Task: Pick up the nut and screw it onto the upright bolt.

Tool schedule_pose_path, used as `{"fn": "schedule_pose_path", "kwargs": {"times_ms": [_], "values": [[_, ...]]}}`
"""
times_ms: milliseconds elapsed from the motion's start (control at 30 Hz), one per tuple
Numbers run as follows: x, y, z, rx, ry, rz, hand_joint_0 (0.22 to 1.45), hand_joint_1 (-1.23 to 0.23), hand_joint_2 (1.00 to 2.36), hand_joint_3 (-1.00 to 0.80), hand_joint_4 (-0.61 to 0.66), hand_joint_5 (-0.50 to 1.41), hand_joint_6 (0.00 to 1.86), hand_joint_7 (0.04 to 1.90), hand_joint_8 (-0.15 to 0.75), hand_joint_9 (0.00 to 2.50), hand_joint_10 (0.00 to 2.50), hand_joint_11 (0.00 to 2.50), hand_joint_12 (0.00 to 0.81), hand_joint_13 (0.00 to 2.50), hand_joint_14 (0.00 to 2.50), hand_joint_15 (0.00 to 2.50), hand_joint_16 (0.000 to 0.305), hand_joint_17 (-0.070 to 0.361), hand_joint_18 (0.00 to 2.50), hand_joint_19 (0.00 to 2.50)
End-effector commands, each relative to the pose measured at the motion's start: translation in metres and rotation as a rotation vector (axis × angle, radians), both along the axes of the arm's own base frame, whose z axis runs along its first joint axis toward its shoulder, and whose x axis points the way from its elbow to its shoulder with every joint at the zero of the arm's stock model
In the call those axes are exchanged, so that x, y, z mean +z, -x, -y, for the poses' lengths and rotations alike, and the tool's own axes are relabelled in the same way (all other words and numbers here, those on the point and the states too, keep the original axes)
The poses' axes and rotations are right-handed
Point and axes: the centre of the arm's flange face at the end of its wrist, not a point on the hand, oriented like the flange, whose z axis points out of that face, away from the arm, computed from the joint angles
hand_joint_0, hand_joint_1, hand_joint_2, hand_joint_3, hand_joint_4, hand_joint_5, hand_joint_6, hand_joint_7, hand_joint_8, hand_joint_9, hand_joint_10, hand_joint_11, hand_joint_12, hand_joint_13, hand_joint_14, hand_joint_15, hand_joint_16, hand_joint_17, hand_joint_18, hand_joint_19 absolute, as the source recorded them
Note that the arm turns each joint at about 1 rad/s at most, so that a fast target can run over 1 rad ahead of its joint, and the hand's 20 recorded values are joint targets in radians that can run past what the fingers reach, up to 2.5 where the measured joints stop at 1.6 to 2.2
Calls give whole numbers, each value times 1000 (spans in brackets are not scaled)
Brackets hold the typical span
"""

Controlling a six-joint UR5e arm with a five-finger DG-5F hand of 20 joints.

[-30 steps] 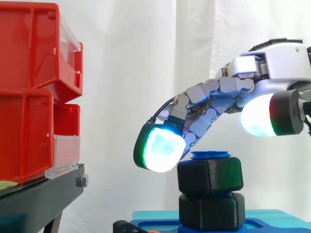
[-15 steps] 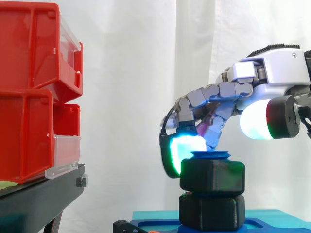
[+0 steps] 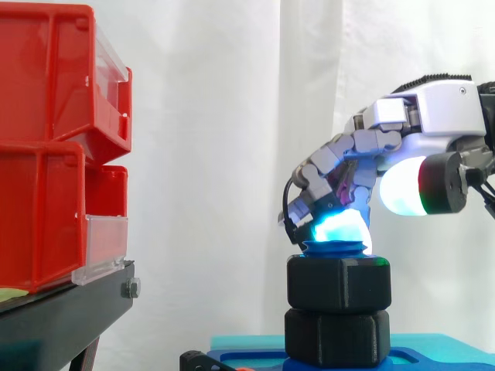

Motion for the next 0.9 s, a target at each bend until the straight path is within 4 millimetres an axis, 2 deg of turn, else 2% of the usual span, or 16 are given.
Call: {"fn": "schedule_pose_path", "kwargs": {"times_ms": [0, 67, 200, 500, 667, 733, 867], "values": [[12, 0, 8, -1, 14, 3, 483, -274, 1000, -500, 185, 4, 500, 1529, 252, 1053, 0, 0, 175, 904, 0, 0, 15, 33, 522, 0], [21, -1, 9, -3, 15, 8, 480, -271, 1000, -500, 212, -25, 502, 1379, 247, 1004, 0, 0, 178, 883, 0, 0, 16, 37, 513, 0], [24, -3, 8, -3, 16, 15, 474, -264, 1000, -500, 252, -61, 504, 1073, 230, 917, 0, 0, 191, 819, 0, 0, 19, 43, 471, 0], [28, -10, -7, 14, 11, 56, 467, -247, 1000, -500, 202, -107, 501, 639, 186, 783, 0, 0, 200, 686, 0, 0, 21, 48, 346, 0], [26, -13, -23, 14, 10, 54, 464, -240, 1000, -500, 185, -126, 500, 536, 161, 653, 0, 0, 208, 592, 0, 0, 22, 49, 226, 0], [15, -13, -31, 12, 7, 50, 463, -239, 1000, -500, 177, -128, 500, 526, 158, 631, 0, 0, 210, 569, 0, 0, 22, 49, 199, 0], [6, -14, -37, 7, -16, 51, 455, -222, 1000, -500, 182, -133, 500, 513, 151, 552, 0, 0, 222, 515, 0, 0, 23, 52, 136, 0]]}}
